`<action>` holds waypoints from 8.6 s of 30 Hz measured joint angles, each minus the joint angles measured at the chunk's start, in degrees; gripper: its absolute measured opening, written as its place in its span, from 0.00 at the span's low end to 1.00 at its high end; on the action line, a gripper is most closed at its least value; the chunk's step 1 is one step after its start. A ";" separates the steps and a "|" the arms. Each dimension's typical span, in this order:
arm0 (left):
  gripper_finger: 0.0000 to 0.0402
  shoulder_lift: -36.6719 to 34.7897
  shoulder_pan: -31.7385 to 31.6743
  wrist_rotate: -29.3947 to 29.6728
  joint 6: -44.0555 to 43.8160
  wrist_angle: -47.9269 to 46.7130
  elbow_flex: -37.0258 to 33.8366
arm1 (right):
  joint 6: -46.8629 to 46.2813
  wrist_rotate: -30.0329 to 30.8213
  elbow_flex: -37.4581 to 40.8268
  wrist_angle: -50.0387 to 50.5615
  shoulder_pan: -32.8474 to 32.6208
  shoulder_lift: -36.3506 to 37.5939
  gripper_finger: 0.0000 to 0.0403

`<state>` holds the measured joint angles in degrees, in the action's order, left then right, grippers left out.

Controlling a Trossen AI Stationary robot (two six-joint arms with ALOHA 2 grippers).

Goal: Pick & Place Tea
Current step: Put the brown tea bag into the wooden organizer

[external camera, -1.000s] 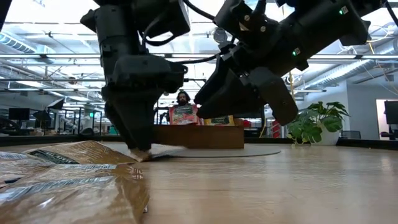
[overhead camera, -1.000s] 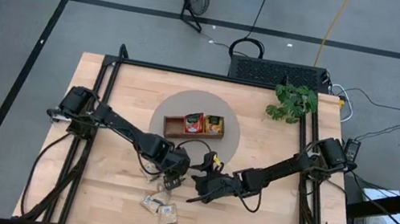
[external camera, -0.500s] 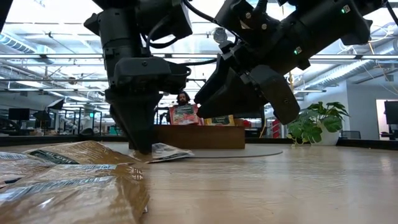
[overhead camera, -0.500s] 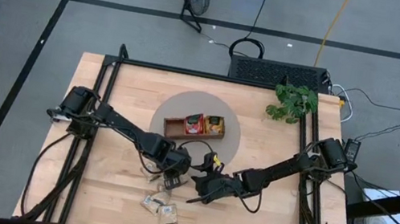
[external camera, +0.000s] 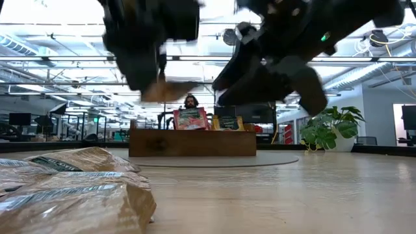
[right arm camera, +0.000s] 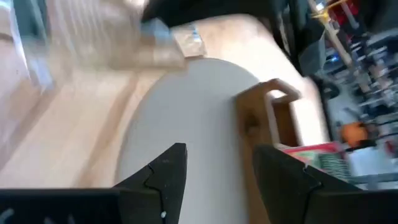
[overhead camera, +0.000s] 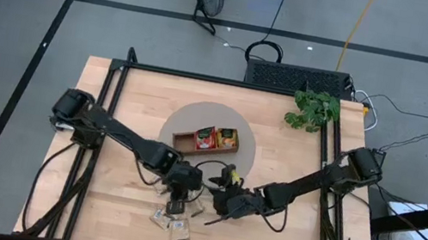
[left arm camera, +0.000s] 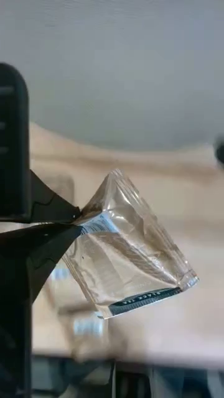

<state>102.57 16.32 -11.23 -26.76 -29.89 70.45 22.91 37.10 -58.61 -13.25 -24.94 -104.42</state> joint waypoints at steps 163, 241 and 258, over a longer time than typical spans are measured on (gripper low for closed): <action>0.00 -30.56 -20.19 27.35 23.94 33.08 -42.09 | -8.69 -19.17 12.77 -22.85 7.75 12.96 0.00; 0.21 -29.88 10.53 44.70 13.09 -5.93 -15.60 | 18.67 -35.63 -28.43 13.26 8.82 -23.96 0.49; 0.21 -29.88 9.11 44.25 12.65 -5.58 -15.60 | 17.05 -36.20 -28.37 7.37 9.45 -26.65 0.27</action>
<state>72.69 25.43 33.01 -14.11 -35.46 54.85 39.97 0.91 -86.98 -5.88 -15.49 -131.07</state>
